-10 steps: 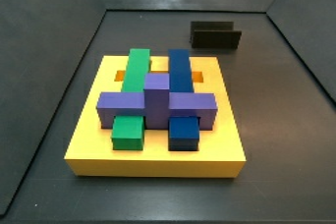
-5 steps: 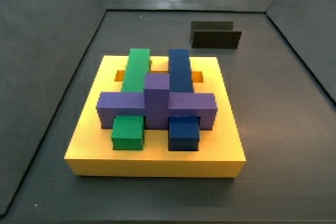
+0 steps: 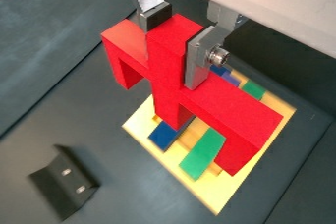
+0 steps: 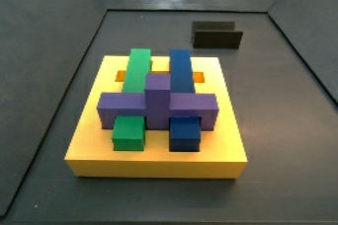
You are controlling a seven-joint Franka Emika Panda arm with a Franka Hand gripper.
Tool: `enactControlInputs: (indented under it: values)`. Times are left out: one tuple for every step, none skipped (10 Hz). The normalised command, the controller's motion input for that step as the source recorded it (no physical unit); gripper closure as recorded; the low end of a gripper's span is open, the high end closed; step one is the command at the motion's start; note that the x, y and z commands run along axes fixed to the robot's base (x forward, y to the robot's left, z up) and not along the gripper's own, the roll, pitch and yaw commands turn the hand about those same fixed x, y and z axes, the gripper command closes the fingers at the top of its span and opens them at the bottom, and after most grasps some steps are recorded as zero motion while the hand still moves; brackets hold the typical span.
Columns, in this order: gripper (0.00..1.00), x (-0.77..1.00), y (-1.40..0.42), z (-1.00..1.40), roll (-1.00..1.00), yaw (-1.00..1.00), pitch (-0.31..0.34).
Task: Pick up the red object. Move up. Place the red object on the fixture. Regrasp the red object. Move to above the board. Insert the red object.
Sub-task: Move to above the board, then insert the red object.
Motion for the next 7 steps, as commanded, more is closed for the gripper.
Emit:
enactControlInputs:
  values:
    - [1.0,-0.06,0.02,0.0,-0.92,0.02,-0.099]
    - [1.0,-0.05,0.03,0.0,-0.62,0.0,-0.082]
    - [1.0,-0.05,0.02,-0.01,-0.49,0.0,-0.072]
    - [1.0,-0.03,0.01,0.0,-0.31,0.0,-0.053]
    - [1.0,0.0,-0.01,-0.03,0.0,0.0,-0.019]
    - [1.0,0.03,0.0,0.0,-0.01,0.0,0.0]
    - [1.0,0.29,0.28,-0.32,-0.05,0.0,0.009]
